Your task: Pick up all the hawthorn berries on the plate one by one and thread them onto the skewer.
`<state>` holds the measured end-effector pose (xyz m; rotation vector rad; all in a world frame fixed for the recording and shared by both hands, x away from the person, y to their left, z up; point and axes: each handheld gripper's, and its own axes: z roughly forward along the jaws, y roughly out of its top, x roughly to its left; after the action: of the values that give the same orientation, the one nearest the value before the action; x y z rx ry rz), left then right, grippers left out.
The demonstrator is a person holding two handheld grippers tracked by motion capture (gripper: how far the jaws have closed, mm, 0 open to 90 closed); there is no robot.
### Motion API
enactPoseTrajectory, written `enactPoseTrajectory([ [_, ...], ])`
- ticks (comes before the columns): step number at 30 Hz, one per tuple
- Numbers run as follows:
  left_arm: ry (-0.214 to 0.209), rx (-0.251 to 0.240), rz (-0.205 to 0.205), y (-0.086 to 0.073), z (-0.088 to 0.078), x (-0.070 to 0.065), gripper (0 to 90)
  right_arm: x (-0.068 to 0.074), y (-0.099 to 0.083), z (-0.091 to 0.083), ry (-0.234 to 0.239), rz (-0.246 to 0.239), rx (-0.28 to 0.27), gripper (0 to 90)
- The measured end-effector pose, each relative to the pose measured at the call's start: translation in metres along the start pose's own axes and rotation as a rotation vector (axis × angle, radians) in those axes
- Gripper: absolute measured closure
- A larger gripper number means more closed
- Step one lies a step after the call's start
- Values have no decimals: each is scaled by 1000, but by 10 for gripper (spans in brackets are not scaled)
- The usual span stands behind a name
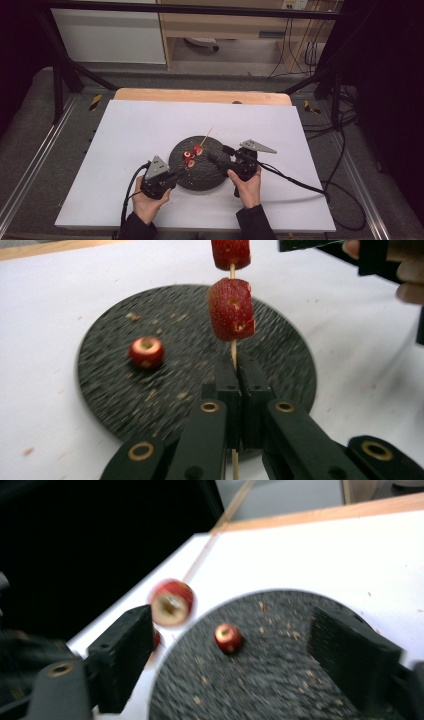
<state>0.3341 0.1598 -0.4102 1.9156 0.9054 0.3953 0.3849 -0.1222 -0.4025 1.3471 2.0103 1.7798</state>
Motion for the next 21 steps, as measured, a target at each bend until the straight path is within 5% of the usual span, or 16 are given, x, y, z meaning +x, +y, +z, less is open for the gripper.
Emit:
enactPoseTrajectory([
  [5,23,25,9,-9,-17,16,884,-5,-2,2,-26,-74,125,96],
  [11,36,36,2,-22,-35,34,883,-7,-4,5,-40,-116,206,64],
  [21,38,58,14,-36,-44,46,883,7,8,22,-82,-254,354,42],
])
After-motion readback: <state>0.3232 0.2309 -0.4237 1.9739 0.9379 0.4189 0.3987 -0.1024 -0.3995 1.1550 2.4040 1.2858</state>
